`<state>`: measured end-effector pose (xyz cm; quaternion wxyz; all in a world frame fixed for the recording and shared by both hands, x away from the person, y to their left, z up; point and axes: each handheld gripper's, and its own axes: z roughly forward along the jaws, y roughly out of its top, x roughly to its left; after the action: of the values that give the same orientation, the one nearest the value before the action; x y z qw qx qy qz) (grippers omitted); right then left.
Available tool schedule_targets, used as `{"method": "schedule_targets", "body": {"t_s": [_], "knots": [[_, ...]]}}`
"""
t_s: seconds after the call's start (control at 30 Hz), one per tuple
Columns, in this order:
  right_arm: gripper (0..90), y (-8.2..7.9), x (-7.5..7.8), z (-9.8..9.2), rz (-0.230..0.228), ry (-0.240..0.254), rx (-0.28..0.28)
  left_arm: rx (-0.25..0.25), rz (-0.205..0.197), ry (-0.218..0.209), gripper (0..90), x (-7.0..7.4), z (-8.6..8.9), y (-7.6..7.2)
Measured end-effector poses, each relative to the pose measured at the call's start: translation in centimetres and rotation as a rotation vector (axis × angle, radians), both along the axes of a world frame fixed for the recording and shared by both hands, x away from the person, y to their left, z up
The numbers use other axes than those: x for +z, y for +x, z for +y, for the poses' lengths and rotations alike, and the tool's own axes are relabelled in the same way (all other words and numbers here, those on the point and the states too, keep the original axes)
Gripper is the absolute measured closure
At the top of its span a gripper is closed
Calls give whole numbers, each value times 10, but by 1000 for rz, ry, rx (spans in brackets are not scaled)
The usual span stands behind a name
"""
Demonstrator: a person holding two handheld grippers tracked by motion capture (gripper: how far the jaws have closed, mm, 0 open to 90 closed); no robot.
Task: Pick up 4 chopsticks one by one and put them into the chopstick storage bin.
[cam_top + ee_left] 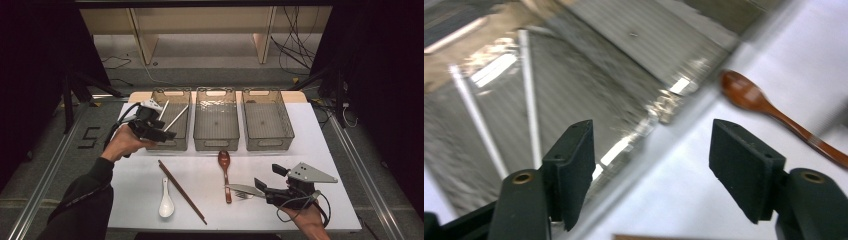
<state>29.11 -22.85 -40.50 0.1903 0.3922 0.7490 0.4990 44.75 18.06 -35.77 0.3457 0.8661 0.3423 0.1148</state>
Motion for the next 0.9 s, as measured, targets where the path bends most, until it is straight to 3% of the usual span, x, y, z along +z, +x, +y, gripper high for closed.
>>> {"method": "schedule_targets", "body": {"t_s": [0.07,0.13,0.4,0.53,0.7,0.9], "knots": [[248,0,0,0,-1,0,1,-46,-17,30,329,-2,-5,-10],[247,0,0,1,-3,-1,3,-61,-25,47,328,-3,-10,-17],[247,0,1,0,-4,0,2,-192,37,140,290,-24,-24,-40],[248,0,1,1,-3,-3,4,-260,39,202,291,-33,-34,-47],[247,0,1,1,-3,-6,4,-306,34,260,293,-40,-45,-52],[247,-1,1,1,-4,-3,5,-351,64,291,288,-53,-52,-54]]}}
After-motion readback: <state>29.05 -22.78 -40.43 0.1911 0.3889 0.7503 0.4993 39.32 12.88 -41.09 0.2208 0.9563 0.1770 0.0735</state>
